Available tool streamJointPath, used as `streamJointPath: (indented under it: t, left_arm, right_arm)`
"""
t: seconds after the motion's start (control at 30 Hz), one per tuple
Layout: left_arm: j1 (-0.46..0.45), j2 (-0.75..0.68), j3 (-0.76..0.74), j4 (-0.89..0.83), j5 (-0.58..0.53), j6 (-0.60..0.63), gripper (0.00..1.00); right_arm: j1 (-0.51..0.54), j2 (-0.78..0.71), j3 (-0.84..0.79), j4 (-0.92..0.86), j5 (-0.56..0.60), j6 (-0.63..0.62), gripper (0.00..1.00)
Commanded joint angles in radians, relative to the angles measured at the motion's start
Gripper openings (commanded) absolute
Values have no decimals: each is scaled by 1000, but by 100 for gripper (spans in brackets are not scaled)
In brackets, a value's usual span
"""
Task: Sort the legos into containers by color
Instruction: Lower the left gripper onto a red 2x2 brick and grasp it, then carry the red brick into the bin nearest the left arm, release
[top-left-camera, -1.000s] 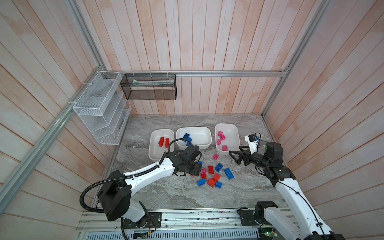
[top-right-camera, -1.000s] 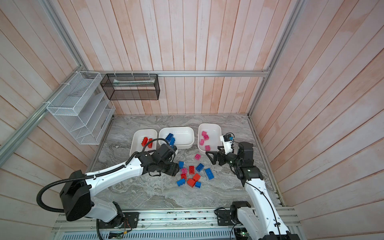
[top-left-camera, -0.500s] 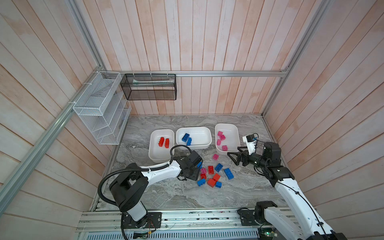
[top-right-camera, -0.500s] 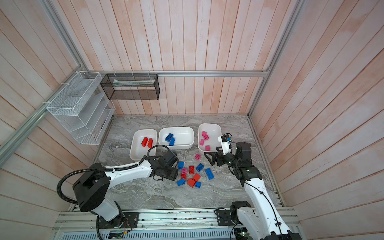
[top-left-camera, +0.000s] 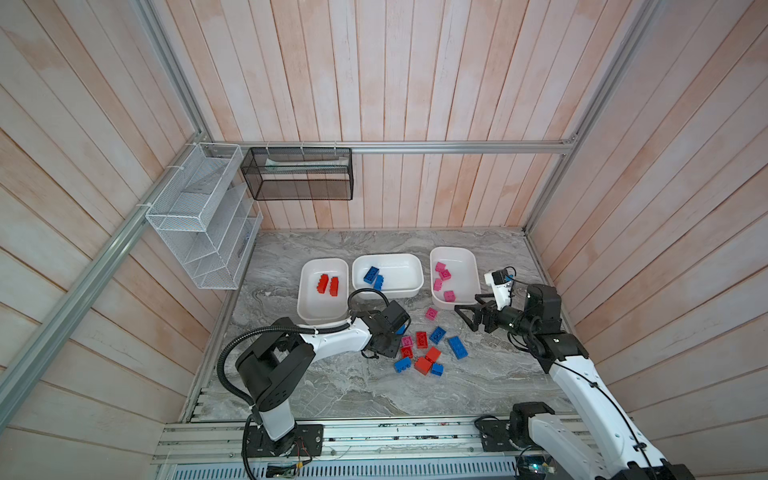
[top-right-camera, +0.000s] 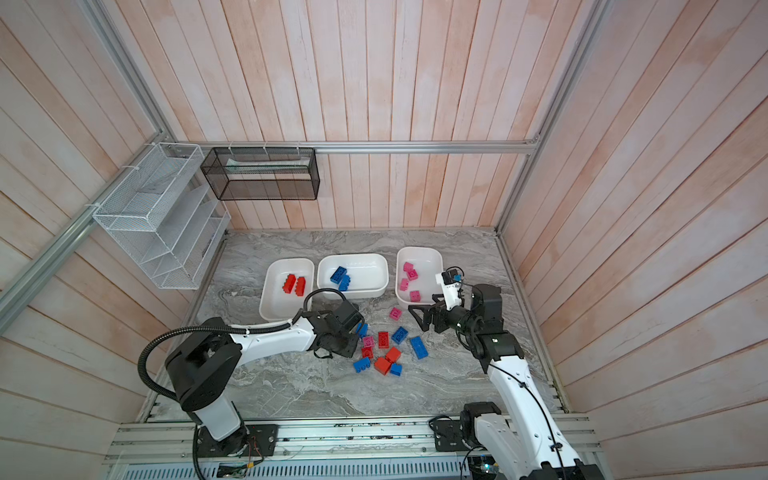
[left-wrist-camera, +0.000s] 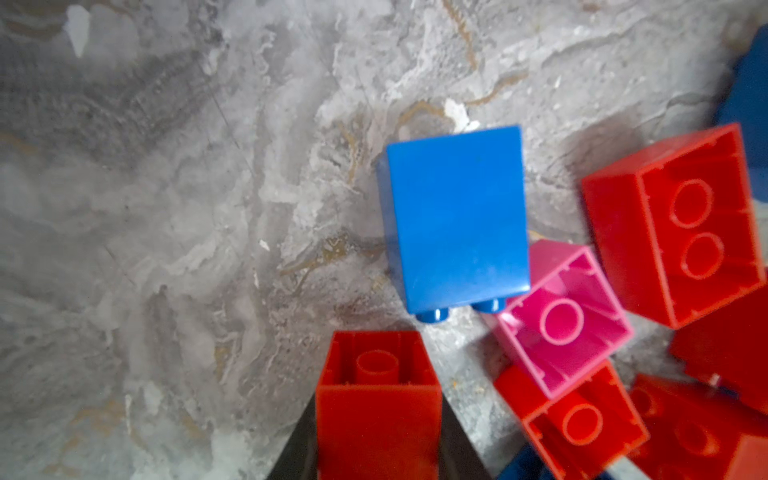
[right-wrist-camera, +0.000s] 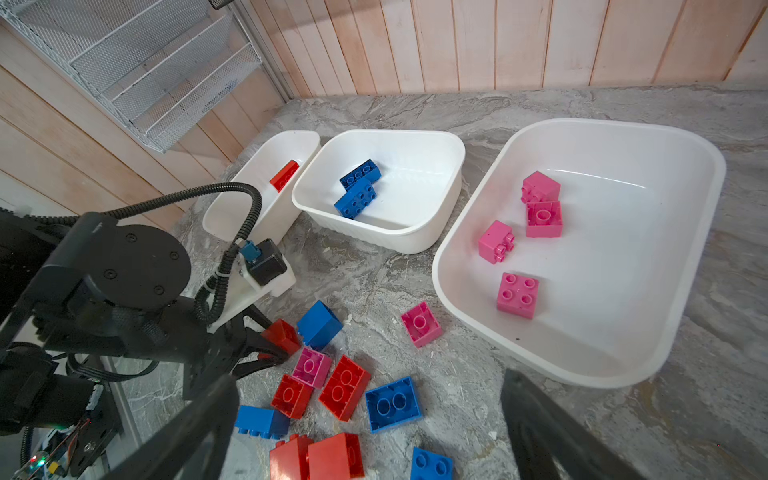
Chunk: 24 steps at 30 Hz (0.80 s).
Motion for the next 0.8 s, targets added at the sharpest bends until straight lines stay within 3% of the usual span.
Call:
streamJointPath:
  t: [0.0,0.13,0.4,0.57,0.77]
  left_arm:
    - [1,-33,44,-44,-12,12,30]
    - [39,-138,72,-106,13,35,30]
    - [293,-290,117,-177,-2,164,30]
    - [478,-271,136,-131,-48,240,30]
    - [625,-143,183,-17,-109,283,30]
  right_arm:
    - [3,-1,8,-18,10,-12,98]
    - [3,-5,9,-12,5,-4,98]
    - [20,-4,4,35,-43,18,98]
    - [28,1,-2,52,-41,28,98]
    - [36,14,-8,67,-30,34,98]
